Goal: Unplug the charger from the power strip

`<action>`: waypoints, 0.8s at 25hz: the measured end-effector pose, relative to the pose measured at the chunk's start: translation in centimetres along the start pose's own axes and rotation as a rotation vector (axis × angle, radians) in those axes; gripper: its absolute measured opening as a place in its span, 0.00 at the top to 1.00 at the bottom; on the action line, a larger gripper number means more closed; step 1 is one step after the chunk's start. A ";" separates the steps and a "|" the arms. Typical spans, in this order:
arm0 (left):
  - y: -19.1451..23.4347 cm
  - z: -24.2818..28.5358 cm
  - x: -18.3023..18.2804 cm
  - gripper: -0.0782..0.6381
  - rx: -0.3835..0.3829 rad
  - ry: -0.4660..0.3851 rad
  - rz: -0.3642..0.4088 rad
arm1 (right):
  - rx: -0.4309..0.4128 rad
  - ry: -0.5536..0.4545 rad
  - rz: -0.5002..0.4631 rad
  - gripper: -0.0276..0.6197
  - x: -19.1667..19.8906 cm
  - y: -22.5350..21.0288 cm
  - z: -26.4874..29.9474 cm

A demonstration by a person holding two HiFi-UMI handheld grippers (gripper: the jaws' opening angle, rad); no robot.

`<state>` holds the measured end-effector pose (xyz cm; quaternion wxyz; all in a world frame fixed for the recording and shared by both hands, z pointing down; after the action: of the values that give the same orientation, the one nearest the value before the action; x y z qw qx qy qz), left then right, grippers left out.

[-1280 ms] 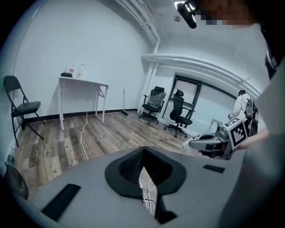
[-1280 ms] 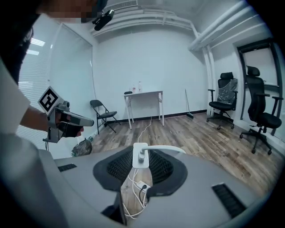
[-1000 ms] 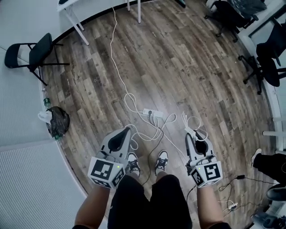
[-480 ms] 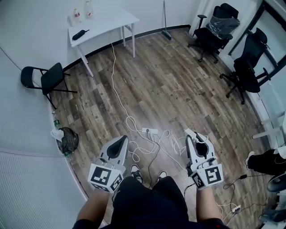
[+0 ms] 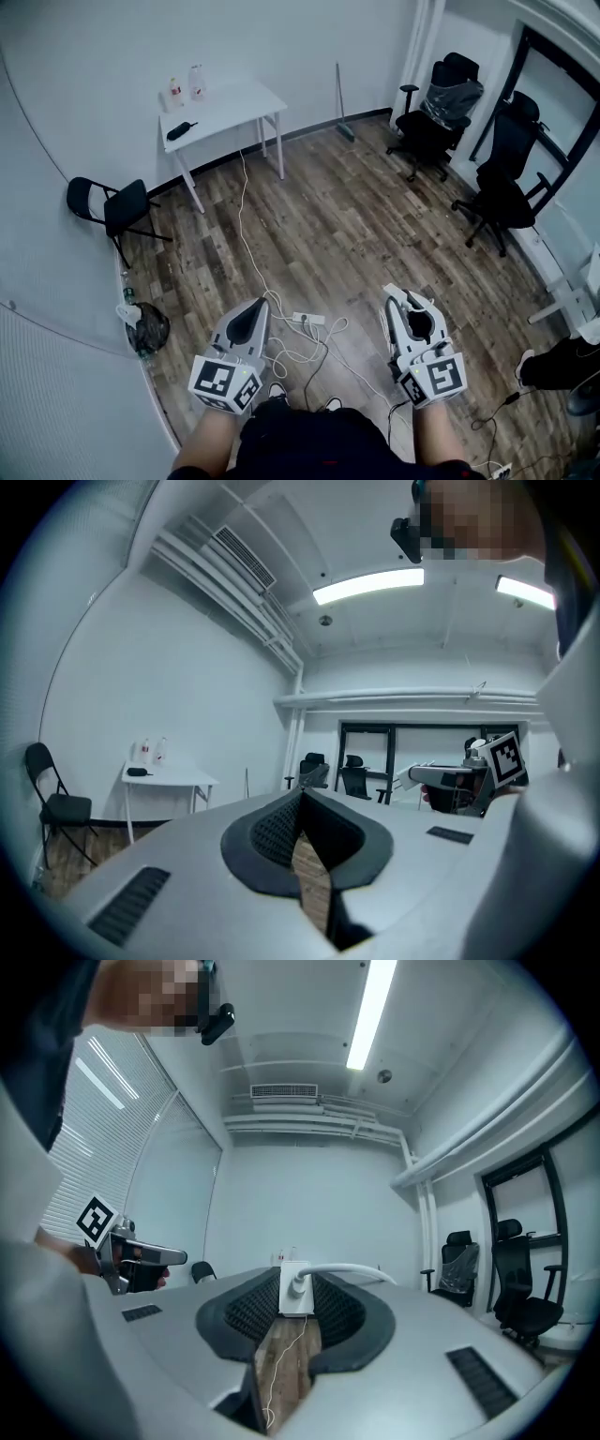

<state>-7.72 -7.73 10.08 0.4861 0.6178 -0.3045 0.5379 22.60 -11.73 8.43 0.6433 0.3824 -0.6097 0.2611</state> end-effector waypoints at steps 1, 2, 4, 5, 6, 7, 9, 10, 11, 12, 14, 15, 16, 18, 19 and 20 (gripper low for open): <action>-0.7 0.0 -0.3 0.86 0.013 -0.009 -0.011 | 0.002 -0.010 -0.003 0.79 -0.5 -0.3 -0.5; -1.2 0.0 -0.5 0.86 0.029 -0.012 -0.022 | 0.001 -0.021 -0.006 0.79 -1.0 -0.5 -0.8; -1.9 -0.4 -0.8 0.86 0.053 -0.012 -0.021 | -0.008 -0.045 -0.010 0.79 -1.9 -0.5 -1.5; -2.2 -0.8 -0.9 0.86 0.058 -0.012 -0.006 | -0.013 -0.057 -0.008 0.79 -2.3 -0.4 -1.8; -2.4 -1.0 -1.1 0.86 0.060 -0.014 0.011 | -0.015 -0.067 -0.006 0.79 -2.6 -0.4 -2.0; -2.6 -1.2 -1.3 0.86 0.059 -0.018 0.027 | -0.017 -0.074 -0.005 0.79 -2.9 -0.4 -2.1; -2.9 -1.4 -1.6 0.86 0.044 -0.020 0.060 | -0.016 -0.083 -0.007 0.79 -3.2 -0.6 -2.4; -3.0 -1.5 -1.7 0.86 0.034 -0.018 0.074 | -0.015 -0.085 -0.008 0.79 -3.3 -0.7 -2.5; -3.0 -1.6 -1.7 0.86 0.026 -0.015 0.082 | -0.015 -0.087 -0.009 0.79 -3.4 -0.8 -2.7; -3.0 -1.6 -1.8 0.86 0.024 -0.015 0.082 | -0.017 -0.089 -0.011 0.79 -3.5 -0.7 -2.8; -3.0 -1.8 -1.9 0.86 0.025 -0.020 0.077 | -0.029 -0.088 -0.019 0.79 -3.5 -0.4 -2.8; -2.9 -1.9 -2.0 0.86 0.026 -0.023 0.075 | -0.036 -0.086 -0.024 0.79 -3.5 -0.2 -2.7; -2.8 -2.0 -2.0 0.86 0.028 -0.026 0.075 | -0.041 -0.084 -0.028 0.79 -3.4 0.0 -2.6; -2.7 -2.2 -2.0 0.86 0.037 -0.028 0.076 | -0.050 -0.082 -0.030 0.79 -3.3 0.5 -2.4; -2.6 -2.3 -2.1 0.86 0.041 -0.028 0.079 | -0.055 -0.082 -0.033 0.79 -3.3 0.8 -2.3; -2.5 -2.4 -2.1 0.86 0.044 -0.027 0.083 | -0.060 -0.083 -0.038 0.79 -3.3 1.0 -2.1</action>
<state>-6.86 -4.97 7.29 0.4456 0.6224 -0.3245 0.5556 22.61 -8.97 5.43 0.6337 0.3850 -0.6358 0.2144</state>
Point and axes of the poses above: the fingertips, and each gripper's own axes: z forward along the fingers, y to its left, x out of its underside, the point moved 8 cm from there along -z, backward along the fingers, and after that the axes turned 8 degrees about -z, right-handed, at the moved point
